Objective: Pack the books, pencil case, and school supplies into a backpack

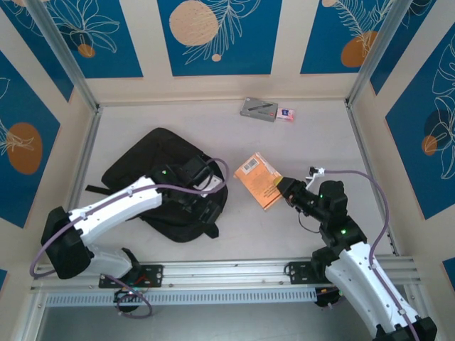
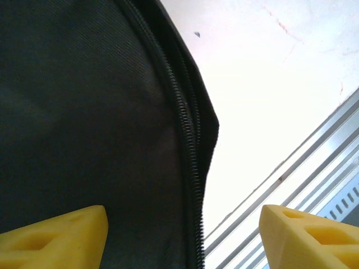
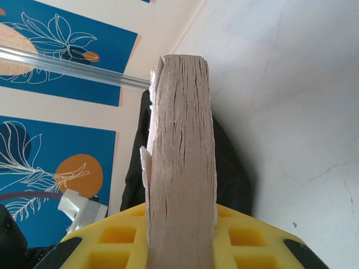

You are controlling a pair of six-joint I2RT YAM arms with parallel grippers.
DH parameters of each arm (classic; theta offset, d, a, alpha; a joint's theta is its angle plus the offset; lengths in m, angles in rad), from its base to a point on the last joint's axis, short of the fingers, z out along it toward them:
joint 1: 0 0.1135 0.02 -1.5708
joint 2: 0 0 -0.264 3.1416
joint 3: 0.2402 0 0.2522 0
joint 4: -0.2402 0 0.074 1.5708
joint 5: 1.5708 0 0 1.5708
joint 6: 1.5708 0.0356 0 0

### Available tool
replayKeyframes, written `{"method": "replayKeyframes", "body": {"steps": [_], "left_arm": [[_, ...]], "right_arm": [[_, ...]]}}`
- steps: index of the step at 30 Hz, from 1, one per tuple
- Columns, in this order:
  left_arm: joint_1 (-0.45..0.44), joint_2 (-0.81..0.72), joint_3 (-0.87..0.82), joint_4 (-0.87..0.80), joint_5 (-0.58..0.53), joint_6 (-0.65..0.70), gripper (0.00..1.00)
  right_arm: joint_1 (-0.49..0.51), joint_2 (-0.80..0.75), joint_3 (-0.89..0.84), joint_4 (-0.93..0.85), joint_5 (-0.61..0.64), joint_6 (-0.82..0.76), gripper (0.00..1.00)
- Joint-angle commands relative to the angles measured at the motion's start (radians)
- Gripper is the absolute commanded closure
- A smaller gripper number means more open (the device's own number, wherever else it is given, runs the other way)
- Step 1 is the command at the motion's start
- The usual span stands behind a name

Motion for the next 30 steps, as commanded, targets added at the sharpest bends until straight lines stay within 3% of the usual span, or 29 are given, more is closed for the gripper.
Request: {"method": "replayKeyframes", "body": {"steps": [1,6,16,30], "left_arm": [[-0.025,0.035,0.021,-0.018,-0.047,0.02,0.31],[-0.029,0.059,0.029,-0.024,-0.098,0.027,0.4],[-0.029,0.065,0.058,-0.027,-0.117,0.034,0.88],[-0.027,0.047,0.032,0.022,-0.063,0.003,0.9]], "right_arm": [[-0.019,-0.014,-0.013,0.089,-0.065,0.025,1.0],[-0.041,-0.014,-0.013,0.09,-0.093,0.029,1.0],[-0.057,-0.013,-0.03,0.102,-0.111,0.039,1.0],[-0.059,-0.003,-0.058,0.136,-0.128,0.059,1.0]]}}
